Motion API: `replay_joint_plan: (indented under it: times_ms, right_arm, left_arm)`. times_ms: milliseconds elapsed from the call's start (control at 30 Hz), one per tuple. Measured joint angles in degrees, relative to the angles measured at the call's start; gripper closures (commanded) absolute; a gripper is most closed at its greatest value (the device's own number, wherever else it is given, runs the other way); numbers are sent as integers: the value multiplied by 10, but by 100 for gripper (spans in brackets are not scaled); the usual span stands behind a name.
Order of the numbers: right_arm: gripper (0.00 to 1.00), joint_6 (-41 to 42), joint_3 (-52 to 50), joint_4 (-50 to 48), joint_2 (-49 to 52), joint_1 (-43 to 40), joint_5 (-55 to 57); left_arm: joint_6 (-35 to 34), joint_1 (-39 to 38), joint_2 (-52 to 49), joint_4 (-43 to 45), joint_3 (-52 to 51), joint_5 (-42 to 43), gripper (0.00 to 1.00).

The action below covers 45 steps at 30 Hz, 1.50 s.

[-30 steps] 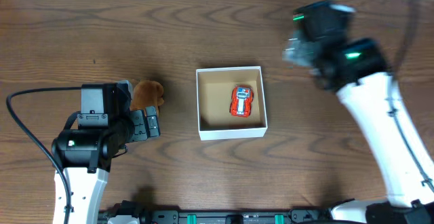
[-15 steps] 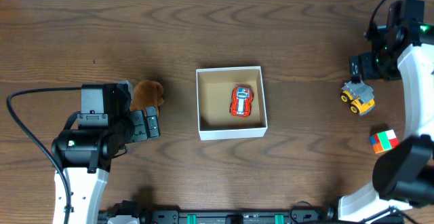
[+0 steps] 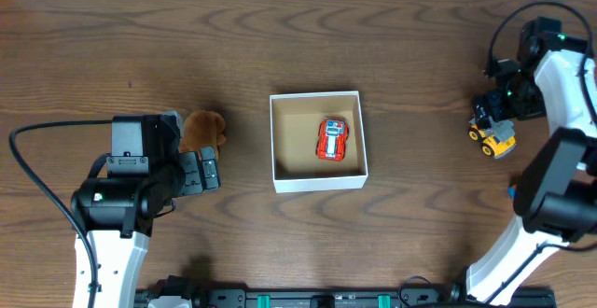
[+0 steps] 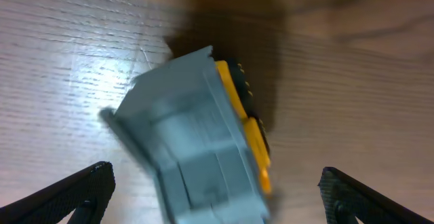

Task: Pack container
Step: 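Move the right gripper to the yellow-grey dump truck and grasp it, then carry the dump truck into the box beside the fire truck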

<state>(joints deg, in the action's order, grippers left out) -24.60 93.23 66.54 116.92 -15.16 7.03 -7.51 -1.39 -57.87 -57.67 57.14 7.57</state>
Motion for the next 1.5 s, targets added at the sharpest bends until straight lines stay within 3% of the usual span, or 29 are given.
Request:
replay_joint_plan:
  times_ms: [67,133,300,600,700,867,1000,1100,1500]
  right_arm:
    - [2,-1,0,-2,15,0,0]
    - [10,-3,0,-5,26,0,0]
    - [47,-9,-1,-9,31,0,-11]
    - [66,-5,-1,-11,31,0,-21]
    - [83,4,-1,-16,31,0,-23]
    - [84,35,-1,-26,29,1,-25]
    - [99,77,-2,-35,7,13,-26]
    - [99,116,-4,-32,-39,36,-29]
    - [99,325,-4,-38,-284,271,-47]
  left_arm:
    - [0,0,0,0,0,0,2]
    - [0,0,0,0,0,0,2]
    - [0,0,0,0,0,0,2]
    - [0,0,0,0,0,0,2]
    - [0,0,0,0,0,0,2]
    - [0,0,0,0,0,0,2]
    - [0,0,0,0,0,0,2]
    - [0,0,0,0,0,0,2]
    - [0,0,0,0,0,0,2]
